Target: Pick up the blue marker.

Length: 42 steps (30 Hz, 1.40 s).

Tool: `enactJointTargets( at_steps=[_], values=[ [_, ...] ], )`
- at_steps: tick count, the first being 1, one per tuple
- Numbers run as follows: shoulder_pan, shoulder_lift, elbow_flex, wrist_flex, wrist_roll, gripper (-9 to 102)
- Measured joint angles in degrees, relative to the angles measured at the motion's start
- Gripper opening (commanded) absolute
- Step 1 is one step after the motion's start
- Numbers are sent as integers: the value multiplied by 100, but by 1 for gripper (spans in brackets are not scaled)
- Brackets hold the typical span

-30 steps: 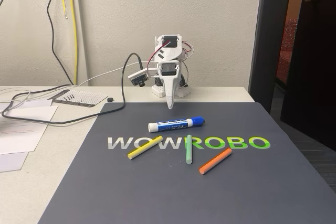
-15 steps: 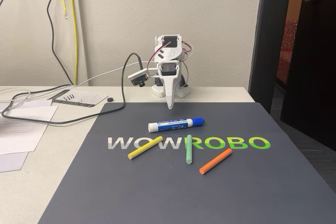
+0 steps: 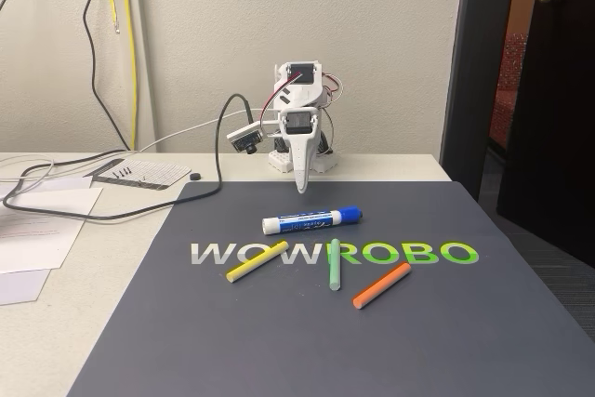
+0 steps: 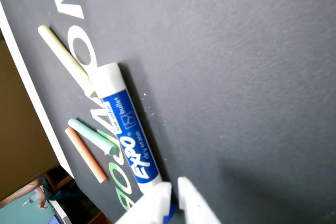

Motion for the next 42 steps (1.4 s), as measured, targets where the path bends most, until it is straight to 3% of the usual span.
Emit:
enactJointTargets(
  at_steps=[11, 16, 21, 28, 42],
  values=[
    [-44, 0, -97, 255, -220, 0],
    [-44, 0, -642, 615, -492, 7],
    [-35, -158, -1371, 1028, -800, 5],
    [62, -2786, -3779, 1986, -1266, 0],
    [176, -5326, -5722, 2566, -2918, 0]
  ],
)
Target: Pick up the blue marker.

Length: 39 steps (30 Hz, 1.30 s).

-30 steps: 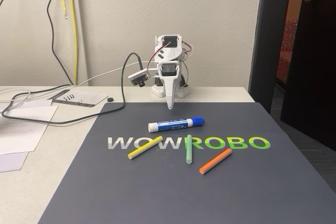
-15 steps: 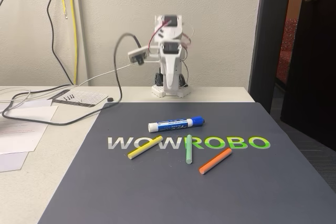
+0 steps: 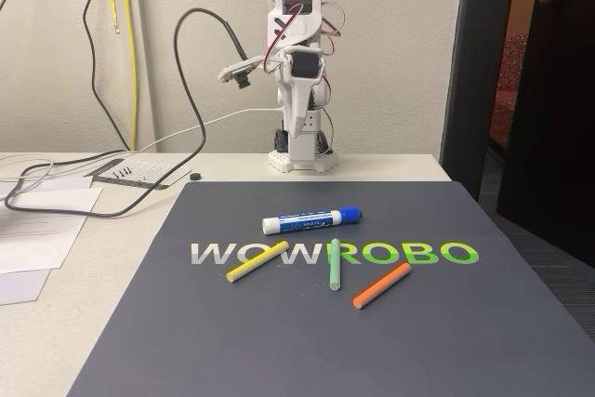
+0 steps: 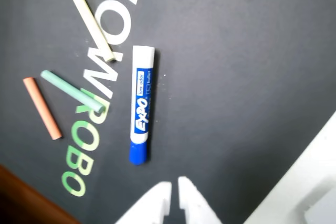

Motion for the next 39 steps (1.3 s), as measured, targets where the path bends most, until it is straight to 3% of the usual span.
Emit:
enactJointTargets(
  at_steps=[10, 29, 39],
  values=[
    [-62, -1450, -220, -563, -97, 1],
    [-369, -3533, -589, -1652, 79, 23],
    [-536, -4597, -1187, -1749, 220, 23]
  ],
)
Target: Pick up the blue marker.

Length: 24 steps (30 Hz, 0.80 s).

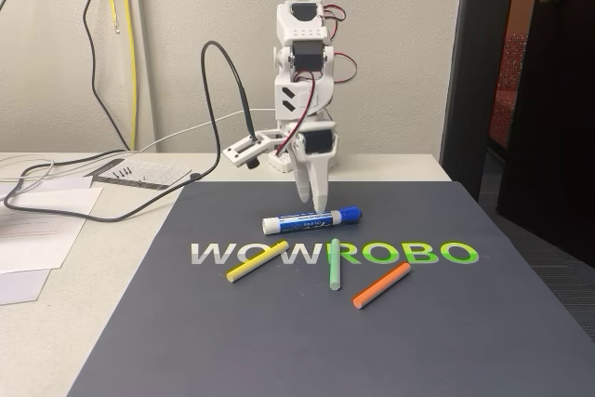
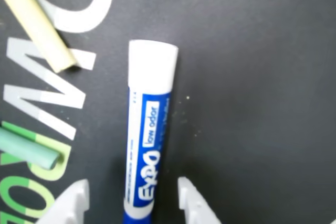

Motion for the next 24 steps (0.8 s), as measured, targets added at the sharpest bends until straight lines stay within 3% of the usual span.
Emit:
enactJointTargets(
  at_steps=[19, 24],
  values=[
    [264, -861, -712, 62, -624, 22],
    [360, -958, -738, 88, -747, 10]
  ],
)
